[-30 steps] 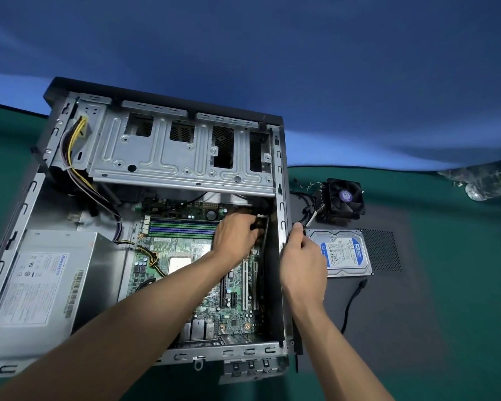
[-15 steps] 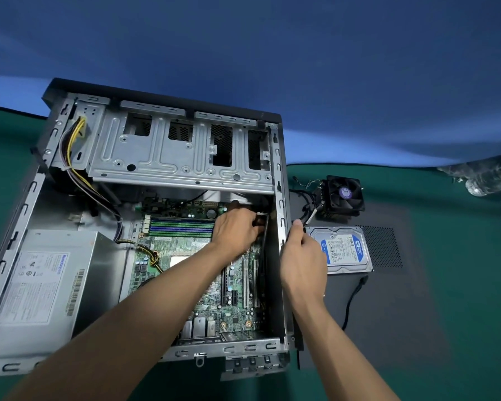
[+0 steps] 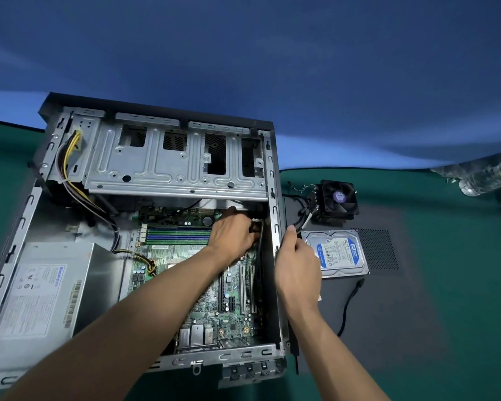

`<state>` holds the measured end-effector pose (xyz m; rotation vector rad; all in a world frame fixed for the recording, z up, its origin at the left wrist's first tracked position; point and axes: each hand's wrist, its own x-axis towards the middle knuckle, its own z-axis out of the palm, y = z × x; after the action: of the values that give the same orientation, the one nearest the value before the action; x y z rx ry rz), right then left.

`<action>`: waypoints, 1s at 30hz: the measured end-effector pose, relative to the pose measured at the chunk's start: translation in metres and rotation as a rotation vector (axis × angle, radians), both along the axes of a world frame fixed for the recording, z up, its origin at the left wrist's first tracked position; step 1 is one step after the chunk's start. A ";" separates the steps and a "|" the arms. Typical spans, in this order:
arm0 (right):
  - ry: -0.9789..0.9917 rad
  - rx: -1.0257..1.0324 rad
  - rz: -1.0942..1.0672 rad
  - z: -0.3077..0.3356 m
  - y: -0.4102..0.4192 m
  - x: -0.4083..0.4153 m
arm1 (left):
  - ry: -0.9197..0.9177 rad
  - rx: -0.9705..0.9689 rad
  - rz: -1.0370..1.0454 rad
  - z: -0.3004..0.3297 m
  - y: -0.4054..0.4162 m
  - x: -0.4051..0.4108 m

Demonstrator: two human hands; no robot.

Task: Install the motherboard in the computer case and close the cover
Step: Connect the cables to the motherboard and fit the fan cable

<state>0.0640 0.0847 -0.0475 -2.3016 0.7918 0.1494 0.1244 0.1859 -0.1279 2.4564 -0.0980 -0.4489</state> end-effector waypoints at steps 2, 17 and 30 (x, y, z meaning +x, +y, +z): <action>-0.011 0.006 -0.001 -0.001 0.000 -0.002 | 0.017 -0.014 0.007 -0.001 0.000 -0.003; 0.006 -0.049 -0.005 -0.006 -0.002 0.002 | 0.010 -0.060 0.041 -0.001 0.001 -0.007; 0.007 -0.073 0.018 -0.003 -0.001 0.001 | 0.047 -0.044 0.039 0.014 0.002 -0.006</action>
<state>0.0648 0.0838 -0.0509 -2.3788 0.7924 0.1384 0.1183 0.1875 -0.1140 2.3989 -0.0405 -0.4817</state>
